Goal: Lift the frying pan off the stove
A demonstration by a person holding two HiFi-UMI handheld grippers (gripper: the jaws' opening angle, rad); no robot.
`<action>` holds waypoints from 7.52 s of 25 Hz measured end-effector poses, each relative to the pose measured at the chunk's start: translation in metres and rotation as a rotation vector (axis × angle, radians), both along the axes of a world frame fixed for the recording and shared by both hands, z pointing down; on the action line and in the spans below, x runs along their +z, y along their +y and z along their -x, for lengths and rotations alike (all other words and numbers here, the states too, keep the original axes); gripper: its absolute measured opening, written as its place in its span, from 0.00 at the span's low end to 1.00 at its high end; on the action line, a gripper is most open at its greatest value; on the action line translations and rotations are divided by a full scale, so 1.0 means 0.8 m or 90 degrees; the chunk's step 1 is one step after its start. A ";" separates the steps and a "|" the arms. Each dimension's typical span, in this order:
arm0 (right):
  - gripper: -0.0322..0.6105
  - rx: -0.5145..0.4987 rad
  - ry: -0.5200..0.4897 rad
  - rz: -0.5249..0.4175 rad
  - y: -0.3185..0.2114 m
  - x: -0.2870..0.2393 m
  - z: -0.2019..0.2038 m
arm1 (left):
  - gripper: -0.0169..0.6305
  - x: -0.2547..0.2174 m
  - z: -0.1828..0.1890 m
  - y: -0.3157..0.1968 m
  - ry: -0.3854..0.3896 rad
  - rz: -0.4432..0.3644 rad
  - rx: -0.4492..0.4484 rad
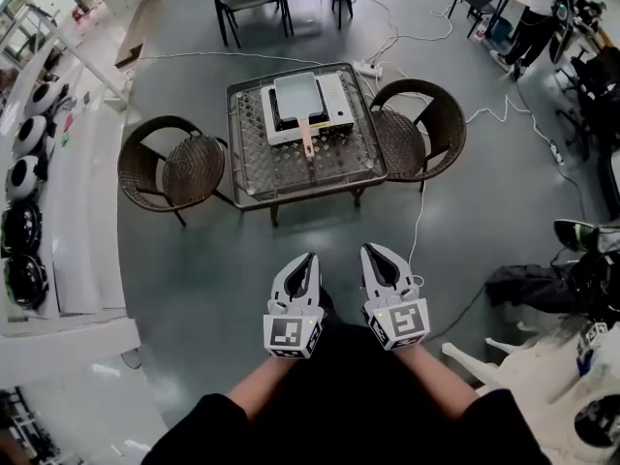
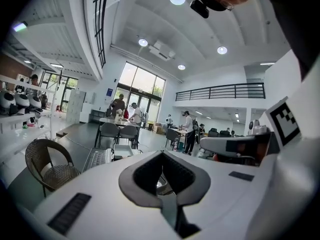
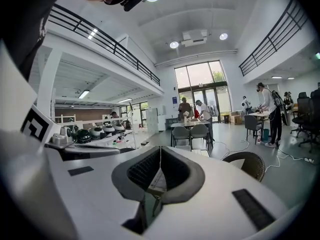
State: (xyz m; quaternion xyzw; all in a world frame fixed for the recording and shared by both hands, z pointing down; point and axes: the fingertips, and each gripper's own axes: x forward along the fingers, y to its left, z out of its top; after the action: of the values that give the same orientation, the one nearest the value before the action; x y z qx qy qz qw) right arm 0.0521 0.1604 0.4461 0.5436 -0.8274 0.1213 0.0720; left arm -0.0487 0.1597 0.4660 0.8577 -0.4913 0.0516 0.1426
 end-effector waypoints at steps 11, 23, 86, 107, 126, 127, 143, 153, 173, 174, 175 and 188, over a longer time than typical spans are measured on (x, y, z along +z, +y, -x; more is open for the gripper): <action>0.10 0.029 0.035 0.008 -0.128 0.009 0.062 | 0.05 0.021 0.078 -0.139 0.008 0.012 0.017; 0.10 0.056 0.054 0.025 -0.189 0.031 0.061 | 0.05 0.061 0.073 -0.212 0.006 0.047 0.032; 0.10 -0.033 -0.047 0.145 -0.647 0.168 -0.129 | 0.34 0.465 -0.073 -0.578 -0.140 0.692 0.002; 0.10 -0.003 -0.014 0.167 -0.609 0.169 -0.142 | 0.09 0.457 -0.062 -0.578 -0.124 0.691 -0.038; 0.10 0.037 -0.025 0.126 -0.499 0.125 -0.098 | 0.09 0.305 -0.032 -0.491 -0.100 0.501 -0.007; 0.10 0.040 -0.025 0.126 -0.490 0.124 -0.094 | 0.09 0.296 -0.030 -0.484 -0.094 0.489 -0.007; 0.10 0.031 -0.026 0.069 -0.346 0.065 0.010 | 0.09 0.151 0.025 -0.338 -0.070 0.310 0.015; 0.10 0.036 -0.022 0.029 -0.287 0.019 0.031 | 0.09 0.075 0.069 -0.263 -0.056 0.228 0.002; 0.10 0.039 -0.016 -0.012 -0.268 -0.021 0.060 | 0.09 0.015 0.103 -0.251 -0.075 0.105 -0.037; 0.10 0.043 -0.022 -0.004 -0.268 -0.019 0.060 | 0.09 0.012 0.103 -0.251 -0.071 0.101 -0.040; 0.10 0.045 -0.023 0.001 -0.268 -0.017 0.060 | 0.09 0.009 0.104 -0.251 -0.067 0.099 -0.041; 0.10 0.043 0.000 -0.021 -0.281 -0.028 0.063 | 0.09 -0.014 0.106 -0.272 -0.090 0.055 -0.036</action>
State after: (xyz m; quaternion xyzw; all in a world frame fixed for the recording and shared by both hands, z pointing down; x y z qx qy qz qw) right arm 0.0020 -0.0647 0.4237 0.5724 -0.8104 0.1103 0.0587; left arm -0.1335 -0.0576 0.4547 0.8306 -0.5217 0.1291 0.1459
